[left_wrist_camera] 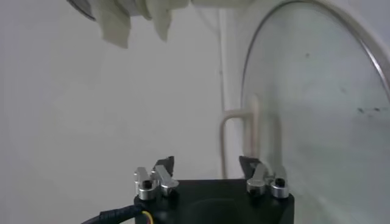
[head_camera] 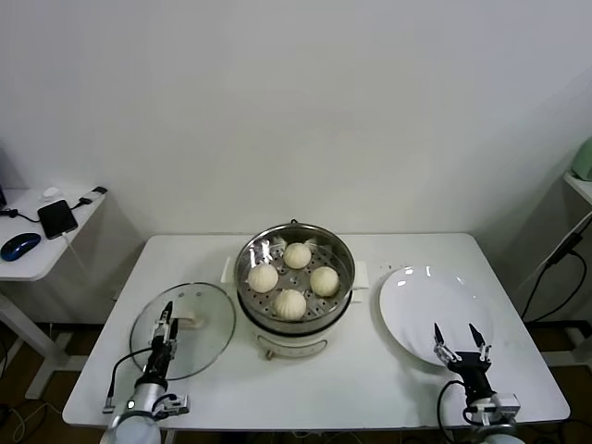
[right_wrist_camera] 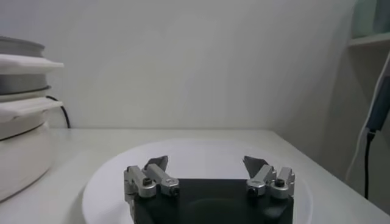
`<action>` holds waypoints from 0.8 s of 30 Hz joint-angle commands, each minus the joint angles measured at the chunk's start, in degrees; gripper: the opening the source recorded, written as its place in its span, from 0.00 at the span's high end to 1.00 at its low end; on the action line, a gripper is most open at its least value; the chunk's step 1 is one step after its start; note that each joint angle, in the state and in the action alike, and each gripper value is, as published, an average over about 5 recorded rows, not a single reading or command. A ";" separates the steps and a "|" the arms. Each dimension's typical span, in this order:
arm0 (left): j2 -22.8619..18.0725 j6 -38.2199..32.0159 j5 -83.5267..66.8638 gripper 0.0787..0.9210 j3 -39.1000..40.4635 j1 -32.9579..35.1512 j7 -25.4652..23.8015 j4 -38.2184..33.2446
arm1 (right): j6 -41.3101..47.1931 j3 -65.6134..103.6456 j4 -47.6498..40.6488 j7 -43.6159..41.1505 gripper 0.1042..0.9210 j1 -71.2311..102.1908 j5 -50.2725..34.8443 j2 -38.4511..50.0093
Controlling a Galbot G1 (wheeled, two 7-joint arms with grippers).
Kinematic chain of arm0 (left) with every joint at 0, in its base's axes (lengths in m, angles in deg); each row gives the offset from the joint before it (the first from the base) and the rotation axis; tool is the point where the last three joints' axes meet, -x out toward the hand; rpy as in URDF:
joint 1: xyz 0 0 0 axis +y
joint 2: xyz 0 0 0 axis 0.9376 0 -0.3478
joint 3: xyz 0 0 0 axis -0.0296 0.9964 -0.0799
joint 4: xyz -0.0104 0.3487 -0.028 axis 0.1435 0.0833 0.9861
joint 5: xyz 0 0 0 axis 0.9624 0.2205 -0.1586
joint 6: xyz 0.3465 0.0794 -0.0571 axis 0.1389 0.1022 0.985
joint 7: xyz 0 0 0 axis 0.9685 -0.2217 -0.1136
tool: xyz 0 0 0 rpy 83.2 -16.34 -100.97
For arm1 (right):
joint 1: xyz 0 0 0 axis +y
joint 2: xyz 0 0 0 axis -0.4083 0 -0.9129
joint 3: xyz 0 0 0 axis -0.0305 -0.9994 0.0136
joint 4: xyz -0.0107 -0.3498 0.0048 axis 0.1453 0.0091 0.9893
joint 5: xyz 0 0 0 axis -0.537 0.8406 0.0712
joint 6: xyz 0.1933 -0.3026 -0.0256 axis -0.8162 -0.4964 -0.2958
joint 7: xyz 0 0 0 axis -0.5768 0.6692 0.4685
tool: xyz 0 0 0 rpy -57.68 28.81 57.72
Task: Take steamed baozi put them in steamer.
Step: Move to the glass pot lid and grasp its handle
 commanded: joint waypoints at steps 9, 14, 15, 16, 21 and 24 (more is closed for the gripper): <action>-0.72 1.66 -1.65 0.63 0.60 -1.80 -0.76 2.87 | 0.14 -0.15 0.26 -0.14 0.12 -0.11 1.00 0.10; -0.86 1.85 -1.54 0.80 0.71 -1.72 -0.79 2.72 | 0.11 -0.14 0.27 -0.08 0.12 -0.21 0.94 0.06; -0.90 1.83 -1.48 0.83 0.71 -1.65 -0.81 2.54 | 0.10 -0.13 0.29 -0.08 0.12 -0.22 0.90 0.06; -0.97 1.82 -1.44 0.86 0.70 -1.54 -0.85 2.25 | 0.08 -0.11 0.31 -0.08 0.12 -0.24 0.86 0.05; -1.62 2.20 -1.99 0.94 0.05 -0.49 -1.74 -1.77 | 0.12 -0.06 0.67 -0.10 0.12 -0.22 0.80 0.18; -1.70 2.56 -3.21 0.94 -0.61 0.41 -3.15 -5.86 | 0.21 0.04 0.95 -0.10 0.12 -0.15 0.78 0.39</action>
